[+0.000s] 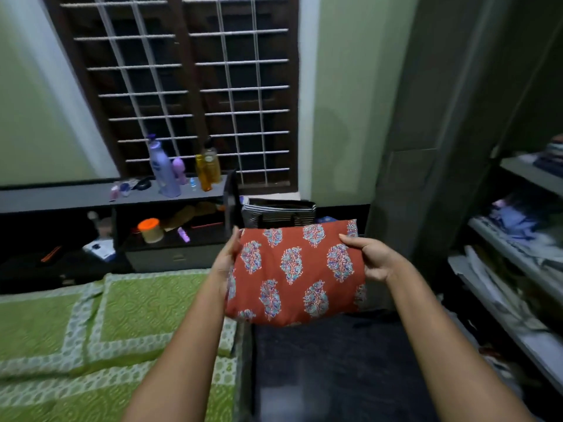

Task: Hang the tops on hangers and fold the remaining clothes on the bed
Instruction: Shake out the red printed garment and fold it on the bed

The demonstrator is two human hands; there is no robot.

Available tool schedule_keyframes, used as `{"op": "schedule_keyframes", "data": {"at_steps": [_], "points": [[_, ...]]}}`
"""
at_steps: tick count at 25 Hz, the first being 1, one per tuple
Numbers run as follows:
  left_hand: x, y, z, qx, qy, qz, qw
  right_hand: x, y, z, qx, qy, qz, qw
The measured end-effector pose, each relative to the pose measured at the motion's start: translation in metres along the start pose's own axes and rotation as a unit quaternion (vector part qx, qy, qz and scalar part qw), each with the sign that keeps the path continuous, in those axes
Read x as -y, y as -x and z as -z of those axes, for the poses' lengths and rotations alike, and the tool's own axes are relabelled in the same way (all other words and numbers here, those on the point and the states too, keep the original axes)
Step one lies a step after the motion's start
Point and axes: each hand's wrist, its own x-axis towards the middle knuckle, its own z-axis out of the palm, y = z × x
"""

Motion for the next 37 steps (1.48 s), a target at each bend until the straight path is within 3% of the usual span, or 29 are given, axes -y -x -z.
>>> {"op": "schedule_keyframes", "data": {"at_steps": [3, 6, 9, 12, 15, 18, 22, 24, 26, 28, 32, 37], "points": [[-0.002, -0.088, -0.022, 0.015, -0.185, 0.083, 0.979, 0.019, -0.032, 0.033, -0.101, 0.044, 0.0, 0.994], [-0.004, -0.176, -0.074, 0.013, -0.227, 0.017, 0.974, 0.037, -0.059, 0.079, -0.211, 0.071, 0.071, 0.972], [-0.014, -0.234, -0.137, 0.083, -0.248, -0.064, 0.963, 0.054, -0.055, 0.122, -0.317, 0.072, 0.176, 0.929], [-0.02, -0.277, -0.219, 0.189, -0.261, -0.131, 0.937, 0.073, -0.041, 0.166, -0.436, 0.084, 0.274, 0.853], [-0.013, -0.299, -0.302, 0.261, -0.239, -0.189, 0.916, 0.091, -0.027, 0.213, -0.533, 0.09, 0.32, 0.778], [0.006, -0.318, -0.381, 0.295, -0.219, -0.257, 0.894, 0.114, -0.019, 0.258, -0.611, 0.068, 0.369, 0.697], [0.043, -0.344, -0.478, 0.215, -0.29, -0.396, 0.844, 0.154, -0.02, 0.319, -0.737, 0.162, 0.378, 0.536], [0.054, -0.357, -0.522, 0.148, -0.37, -0.434, 0.808, 0.171, -0.02, 0.351, -0.789, 0.235, 0.351, 0.447], [0.061, -0.371, -0.565, 0.13, -0.422, -0.462, 0.769, 0.191, -0.018, 0.387, -0.817, 0.282, 0.326, 0.384], [0.064, -0.387, -0.608, 0.147, -0.442, -0.501, 0.73, 0.215, -0.01, 0.421, -0.835, 0.284, 0.31, 0.355], [0.069, -0.426, -0.692, 0.187, -0.433, -0.545, 0.693, 0.256, 0.0, 0.482, -0.857, 0.284, 0.256, 0.346], [0.078, -0.471, -0.791, 0.255, -0.367, -0.562, 0.696, 0.309, 0.011, 0.549, -0.879, 0.286, 0.256, 0.281]]}}
